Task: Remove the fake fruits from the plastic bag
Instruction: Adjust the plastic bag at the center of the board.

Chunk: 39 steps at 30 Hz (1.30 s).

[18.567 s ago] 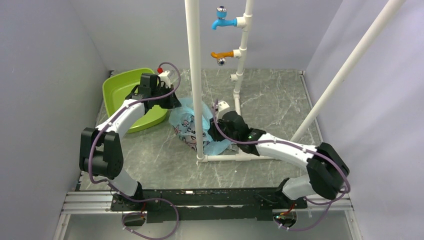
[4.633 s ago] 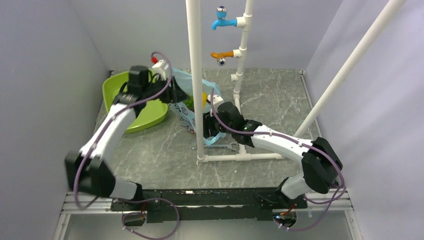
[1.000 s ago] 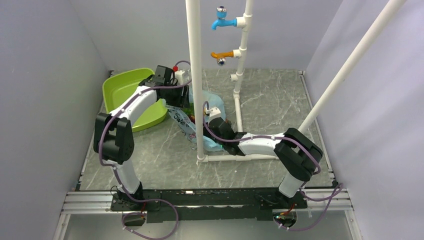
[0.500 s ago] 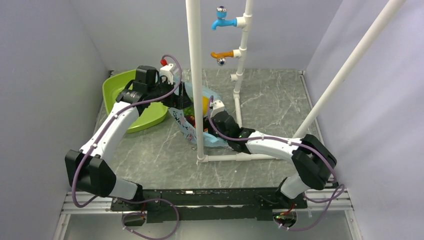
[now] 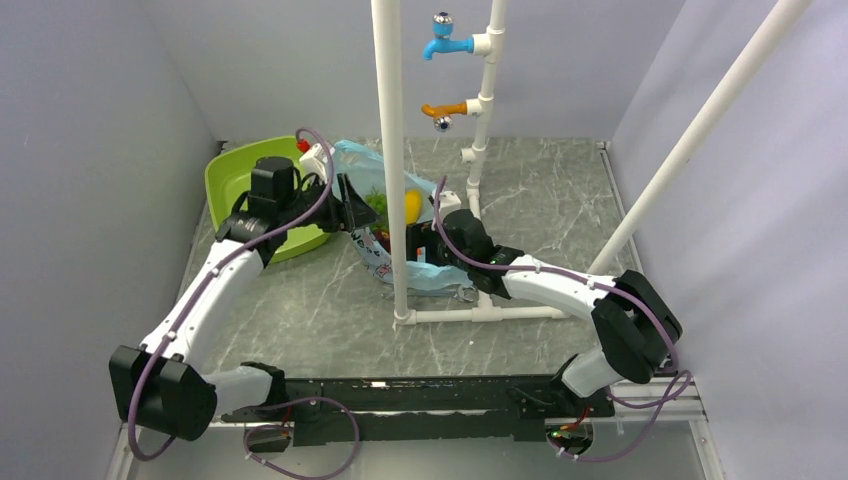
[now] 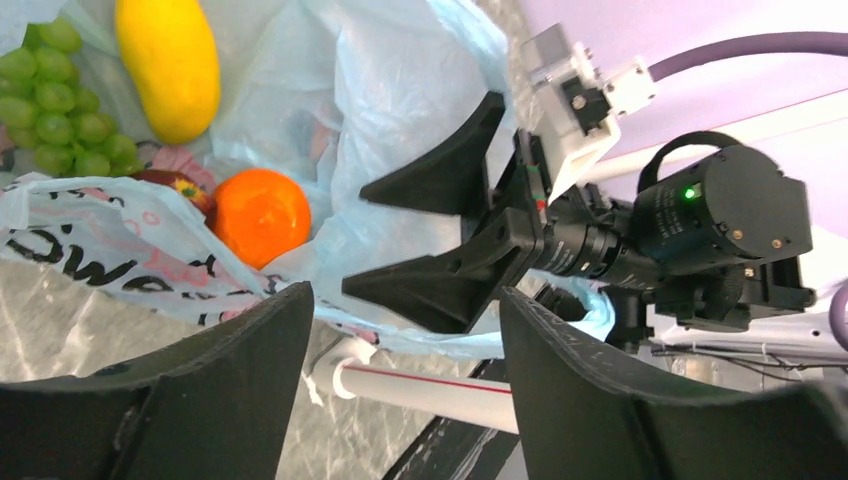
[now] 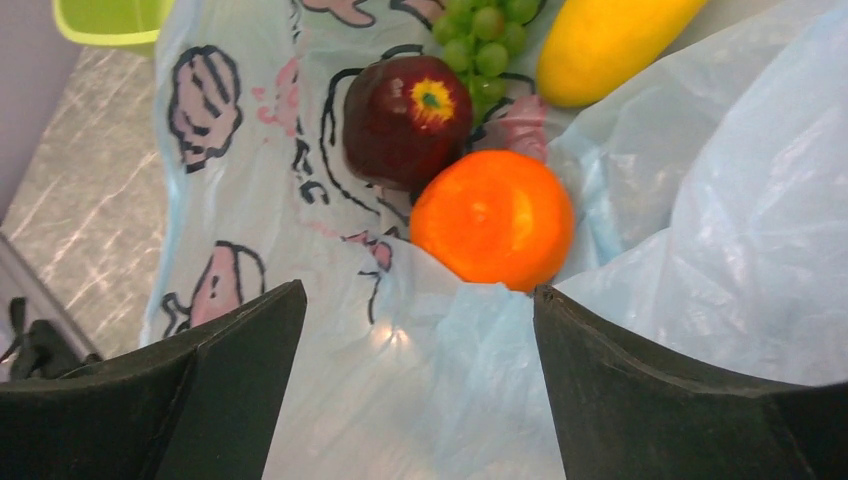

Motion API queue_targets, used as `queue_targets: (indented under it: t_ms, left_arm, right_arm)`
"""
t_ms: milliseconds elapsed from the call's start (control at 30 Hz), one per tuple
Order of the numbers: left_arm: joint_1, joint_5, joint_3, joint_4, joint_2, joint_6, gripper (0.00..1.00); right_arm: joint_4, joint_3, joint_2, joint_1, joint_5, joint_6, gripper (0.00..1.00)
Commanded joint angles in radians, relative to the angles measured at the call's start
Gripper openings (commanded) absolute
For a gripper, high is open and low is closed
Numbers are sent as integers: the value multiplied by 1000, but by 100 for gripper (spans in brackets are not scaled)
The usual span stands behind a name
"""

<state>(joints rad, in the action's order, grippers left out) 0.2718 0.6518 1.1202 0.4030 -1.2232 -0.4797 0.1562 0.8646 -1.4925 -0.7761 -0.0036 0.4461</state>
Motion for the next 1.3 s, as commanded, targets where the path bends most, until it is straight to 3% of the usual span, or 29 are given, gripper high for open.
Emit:
queue_targets:
  t_ms: [0, 133, 333, 533, 700, 833, 900, 933, 1067, 1267]
  left_arm:
    - [11, -9, -111, -256, 21, -166, 70]
    - [47, -89, -141, -306, -72, -172, 60]
    - [98, -68, -262, -494, -183, -165, 57]
    - [163, -176, -212, -284, -236, -5, 56]
    - [163, -306, -294, -235, -193, 45, 55]
    - [167, -334, -406, -301, -199, 34, 54]
    - [175, -349, -465, -363, -205, 22, 53]
    - [178, -354, -492, -389, -208, 12, 53]
    - [185, -349, -577, -510, -222, -13, 53]
    - [187, -412, -570, -483, -244, 22, 57]
  right_arm:
    - [21, 34, 16, -4, -83, 75, 84]
    - [0, 36, 29, -3, -76, 66, 79]
    - [-33, 22, 68, 32, -78, 49, 74]
    - [-50, 17, 125, 96, -104, 42, 74]
    - [-62, 37, 106, 118, -128, 20, 73]
    - [121, -44, 96, 100, -307, -5, 73]
    - [198, -85, 81, 62, -312, -34, 70]
    - [219, -96, 65, 44, -285, -42, 68]
    - [163, -89, -8, 38, -196, 12, 36]
    - [182, -133, -62, 37, -141, -7, 32]
